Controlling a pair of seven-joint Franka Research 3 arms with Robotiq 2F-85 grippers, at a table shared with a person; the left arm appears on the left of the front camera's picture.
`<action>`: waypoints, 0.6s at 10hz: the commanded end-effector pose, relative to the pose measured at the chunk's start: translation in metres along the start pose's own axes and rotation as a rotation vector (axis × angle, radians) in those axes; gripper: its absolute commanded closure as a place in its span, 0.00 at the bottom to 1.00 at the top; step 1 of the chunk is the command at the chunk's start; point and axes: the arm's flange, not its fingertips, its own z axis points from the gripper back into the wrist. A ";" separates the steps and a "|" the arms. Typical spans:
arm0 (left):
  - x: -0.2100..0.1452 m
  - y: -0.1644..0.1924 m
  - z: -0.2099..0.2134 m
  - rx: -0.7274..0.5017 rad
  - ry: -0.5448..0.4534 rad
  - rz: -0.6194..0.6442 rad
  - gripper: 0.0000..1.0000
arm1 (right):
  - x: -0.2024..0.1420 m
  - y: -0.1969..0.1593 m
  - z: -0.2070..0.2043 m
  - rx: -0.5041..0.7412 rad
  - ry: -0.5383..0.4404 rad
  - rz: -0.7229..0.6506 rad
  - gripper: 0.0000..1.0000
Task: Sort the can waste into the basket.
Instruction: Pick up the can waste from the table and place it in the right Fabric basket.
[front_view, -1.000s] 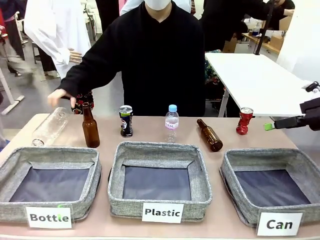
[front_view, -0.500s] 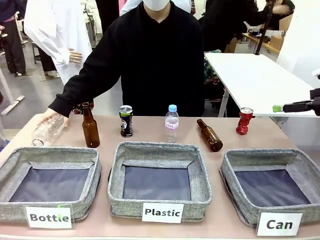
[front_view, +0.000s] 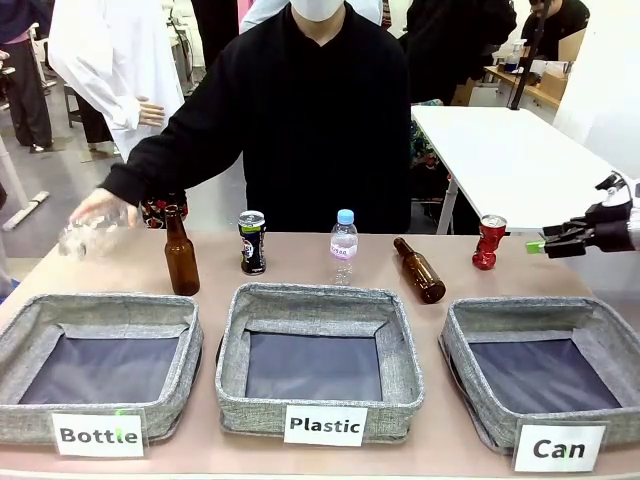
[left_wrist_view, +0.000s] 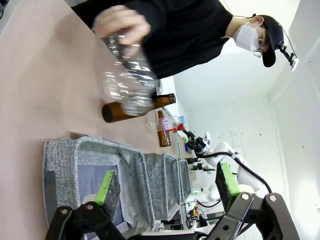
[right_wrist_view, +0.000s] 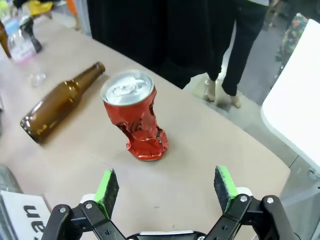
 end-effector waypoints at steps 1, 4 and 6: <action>0.000 0.000 -0.001 -0.022 -0.013 -0.023 0.00 | -0.006 -0.003 -0.019 0.044 0.006 0.035 0.00; 0.000 0.000 -0.001 -0.022 -0.013 -0.023 0.00 | -0.011 -0.004 -0.047 0.071 -0.002 0.023 0.00; 0.000 0.000 -0.001 -0.022 -0.013 -0.023 0.00 | -0.010 -0.004 -0.061 0.090 -0.048 0.030 0.00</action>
